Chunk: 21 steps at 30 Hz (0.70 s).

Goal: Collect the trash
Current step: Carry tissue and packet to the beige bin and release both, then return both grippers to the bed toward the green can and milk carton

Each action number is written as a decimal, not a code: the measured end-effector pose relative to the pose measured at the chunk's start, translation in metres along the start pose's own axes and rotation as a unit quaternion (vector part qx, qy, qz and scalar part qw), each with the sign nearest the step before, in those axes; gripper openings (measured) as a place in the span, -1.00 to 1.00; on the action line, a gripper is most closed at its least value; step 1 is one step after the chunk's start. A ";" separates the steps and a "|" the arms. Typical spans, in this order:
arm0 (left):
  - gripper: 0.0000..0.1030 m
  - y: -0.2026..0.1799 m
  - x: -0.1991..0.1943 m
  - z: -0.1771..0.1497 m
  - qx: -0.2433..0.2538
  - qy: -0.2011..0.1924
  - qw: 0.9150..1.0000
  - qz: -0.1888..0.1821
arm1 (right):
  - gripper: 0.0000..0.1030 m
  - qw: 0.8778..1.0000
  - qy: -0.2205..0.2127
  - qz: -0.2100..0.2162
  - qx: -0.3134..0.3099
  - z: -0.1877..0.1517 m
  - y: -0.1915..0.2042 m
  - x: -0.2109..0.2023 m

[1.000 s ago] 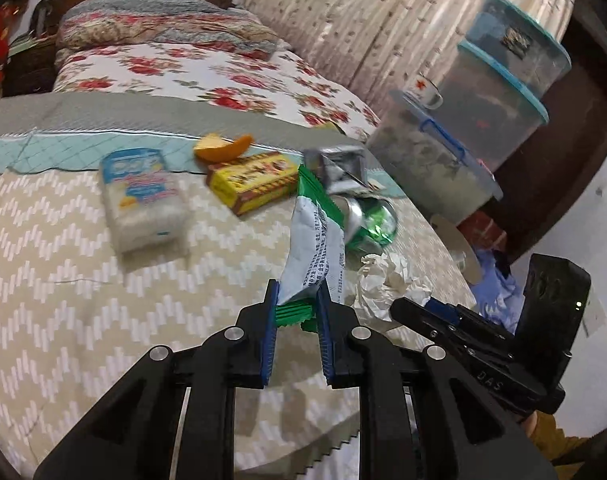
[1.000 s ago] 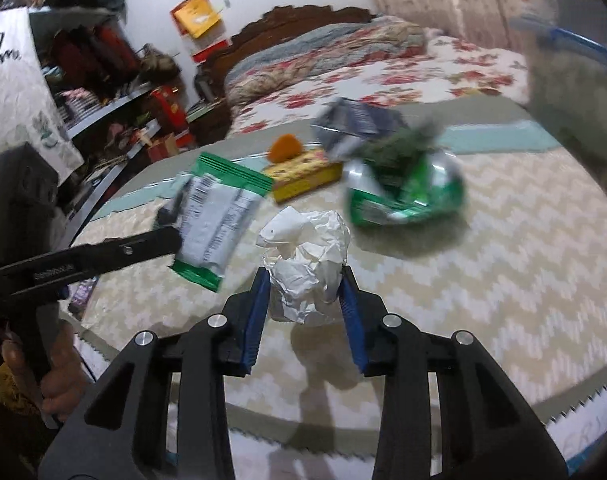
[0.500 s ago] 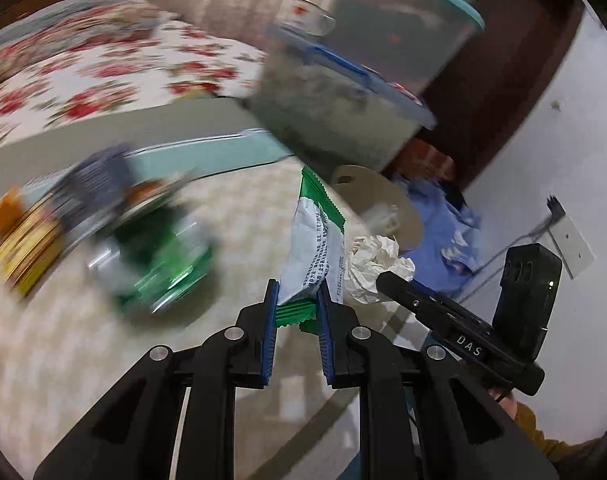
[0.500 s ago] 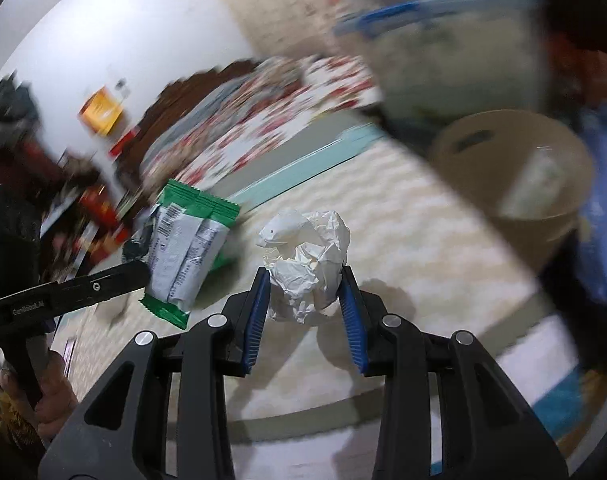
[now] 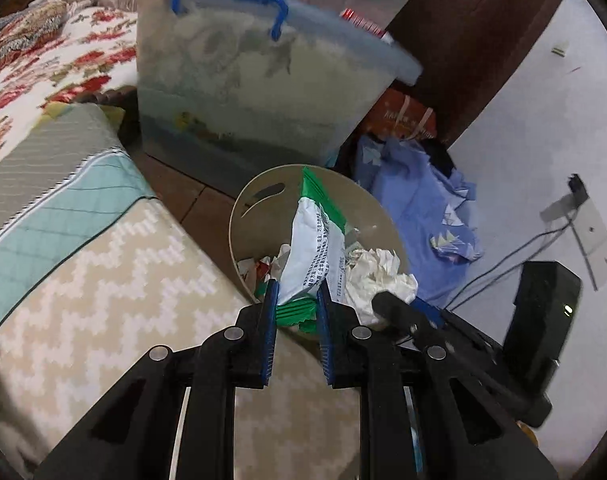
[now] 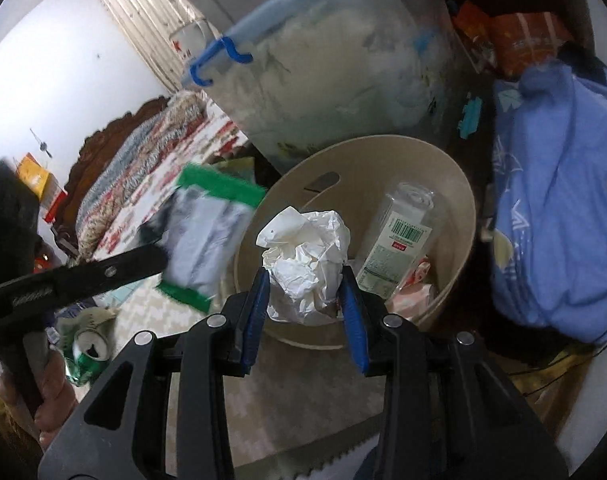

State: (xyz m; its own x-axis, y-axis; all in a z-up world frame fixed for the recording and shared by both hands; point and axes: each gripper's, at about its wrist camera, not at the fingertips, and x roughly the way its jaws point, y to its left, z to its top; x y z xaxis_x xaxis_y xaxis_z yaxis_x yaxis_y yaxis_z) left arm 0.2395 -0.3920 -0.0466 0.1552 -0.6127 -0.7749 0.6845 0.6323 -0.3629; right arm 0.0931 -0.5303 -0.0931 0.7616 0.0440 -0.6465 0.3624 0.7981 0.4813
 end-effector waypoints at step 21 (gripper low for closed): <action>0.08 0.004 -0.132 -0.056 -0.011 -0.140 0.990 0.031 | 0.08 0.998 -0.014 0.059 -0.006 -0.010 0.046 -0.013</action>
State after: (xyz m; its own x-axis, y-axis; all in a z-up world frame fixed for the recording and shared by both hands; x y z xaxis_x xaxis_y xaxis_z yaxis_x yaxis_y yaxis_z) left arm 0.1821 -0.2819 0.0256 0.3903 -0.6782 -0.6226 0.6527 0.6808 -0.3324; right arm 0.0943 -0.4885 -0.0682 0.8138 0.1205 -0.5686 0.2635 0.7954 0.5458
